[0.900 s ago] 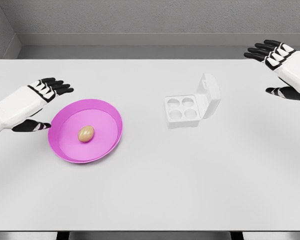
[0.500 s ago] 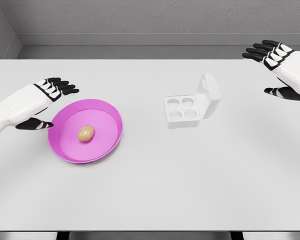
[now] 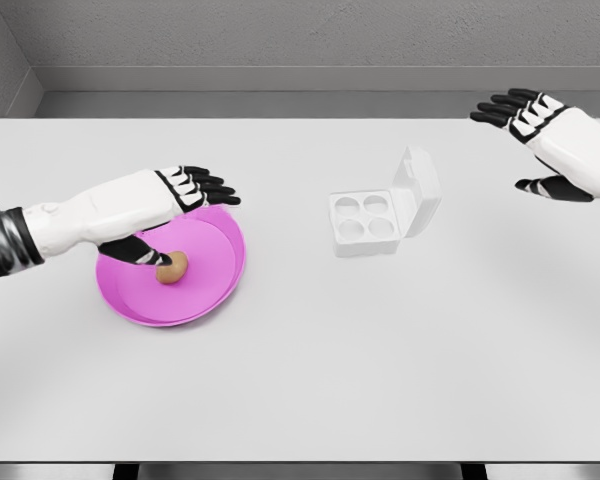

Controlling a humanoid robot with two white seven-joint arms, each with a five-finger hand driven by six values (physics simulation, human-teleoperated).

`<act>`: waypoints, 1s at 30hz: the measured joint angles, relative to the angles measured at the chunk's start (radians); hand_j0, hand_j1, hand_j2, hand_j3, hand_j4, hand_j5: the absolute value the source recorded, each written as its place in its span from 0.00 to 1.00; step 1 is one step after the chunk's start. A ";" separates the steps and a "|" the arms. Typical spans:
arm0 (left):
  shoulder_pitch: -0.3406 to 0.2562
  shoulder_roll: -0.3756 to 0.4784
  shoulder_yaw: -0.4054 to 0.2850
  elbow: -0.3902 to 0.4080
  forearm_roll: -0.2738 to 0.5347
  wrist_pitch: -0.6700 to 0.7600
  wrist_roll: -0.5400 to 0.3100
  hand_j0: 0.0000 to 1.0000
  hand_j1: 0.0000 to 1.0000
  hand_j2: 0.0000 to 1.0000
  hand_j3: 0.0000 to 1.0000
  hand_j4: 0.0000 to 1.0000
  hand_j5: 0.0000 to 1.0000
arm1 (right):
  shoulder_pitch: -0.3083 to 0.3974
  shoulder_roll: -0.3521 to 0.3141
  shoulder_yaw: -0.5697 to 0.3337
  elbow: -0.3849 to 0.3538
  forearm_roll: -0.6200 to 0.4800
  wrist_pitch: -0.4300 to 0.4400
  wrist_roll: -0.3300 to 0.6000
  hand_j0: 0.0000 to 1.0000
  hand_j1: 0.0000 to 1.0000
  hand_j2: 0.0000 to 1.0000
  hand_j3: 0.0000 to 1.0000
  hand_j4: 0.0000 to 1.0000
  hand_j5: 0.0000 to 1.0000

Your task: Pack egg into the box and close the box lid

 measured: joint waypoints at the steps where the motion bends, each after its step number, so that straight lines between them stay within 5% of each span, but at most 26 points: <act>1: 0.000 0.001 -0.004 -0.001 -0.001 0.044 0.000 1.00 1.00 1.00 1.00 1.00 1.00 | -0.008 0.010 0.001 0.017 0.001 0.000 0.011 1.00 1.00 1.00 1.00 1.00 1.00; 7: -0.009 0.026 -0.016 -0.004 0.010 0.174 -0.001 1.00 1.00 1.00 1.00 1.00 1.00 | -0.051 0.070 0.023 0.128 0.005 0.000 0.077 1.00 1.00 1.00 1.00 1.00 1.00; 12: -0.017 0.105 -0.069 -0.004 0.183 0.200 -0.001 1.00 1.00 1.00 1.00 1.00 1.00 | -0.072 0.099 0.050 0.195 0.016 0.000 0.087 1.00 1.00 1.00 1.00 1.00 1.00; 15: -0.077 0.124 -0.133 -0.004 0.231 0.303 -0.001 1.00 1.00 1.00 1.00 1.00 1.00 | -0.109 0.103 0.084 0.242 0.018 0.000 0.095 1.00 1.00 1.00 1.00 1.00 1.00; 30: -0.066 0.184 -0.256 0.002 0.257 0.389 -0.001 0.97 0.97 0.97 0.97 0.97 0.97 | -0.114 0.106 0.127 0.294 0.020 -0.001 0.260 1.00 1.00 1.00 1.00 1.00 1.00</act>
